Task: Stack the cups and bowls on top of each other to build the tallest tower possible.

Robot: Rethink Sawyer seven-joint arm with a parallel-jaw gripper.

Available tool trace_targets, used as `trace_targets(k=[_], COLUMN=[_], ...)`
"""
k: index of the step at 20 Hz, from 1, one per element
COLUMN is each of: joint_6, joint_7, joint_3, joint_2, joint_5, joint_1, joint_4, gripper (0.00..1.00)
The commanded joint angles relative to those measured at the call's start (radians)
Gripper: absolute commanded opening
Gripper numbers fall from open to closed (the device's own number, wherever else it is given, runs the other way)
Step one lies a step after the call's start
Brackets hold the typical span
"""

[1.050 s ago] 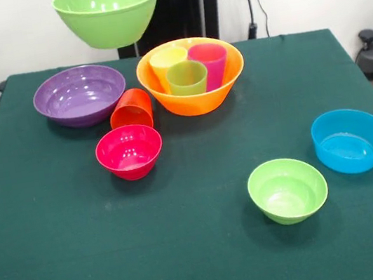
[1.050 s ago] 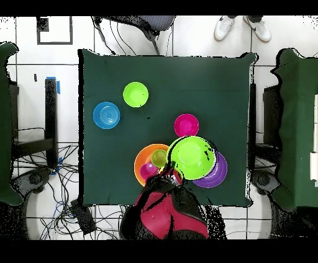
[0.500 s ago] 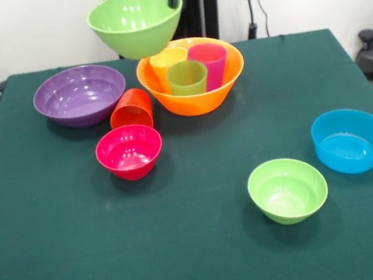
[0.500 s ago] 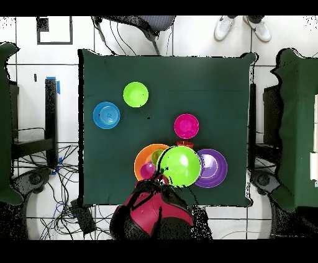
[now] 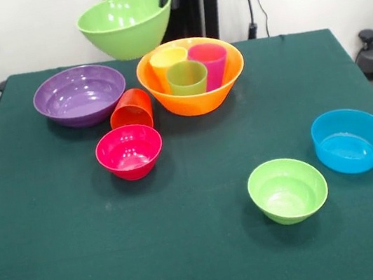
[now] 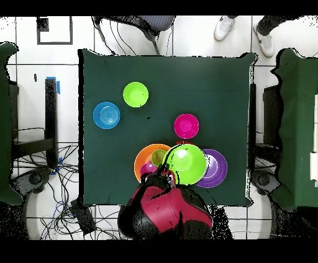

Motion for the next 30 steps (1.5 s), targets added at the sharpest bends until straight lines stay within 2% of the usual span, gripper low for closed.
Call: trace_targets(k=[1, 3, 5, 14, 20, 25, 28, 30], joint_6=[0.109, 0.132, 0.157, 0.197, 0.236, 0.212, 0.204, 0.164], joint_7=[-0.085, -0.133, -0.147, -0.103, -0.015, 0.08, 0.088, 0.116], joint_3=[0.166, 0.209, 0.22, 0.267, 0.226, 0.17, 0.15, 0.112], joint_2=[-0.113, -0.154, -0.161, -0.122, -0.086, -0.02, -0.005, 0.018], joint_5=[0.115, 0.156, 0.171, 0.214, 0.192, 0.144, 0.143, 0.111], joint_1=[-0.077, -0.121, -0.132, -0.162, -0.086, 0.014, 0.049, 0.092], joint_4=[0.106, 0.13, 0.12, 0.062, 0.008, -0.035, -0.038, -0.043], gripper=[0.0, 0.0, 0.0, 0.0, 0.0, 0.0, 0.0, 0.0])
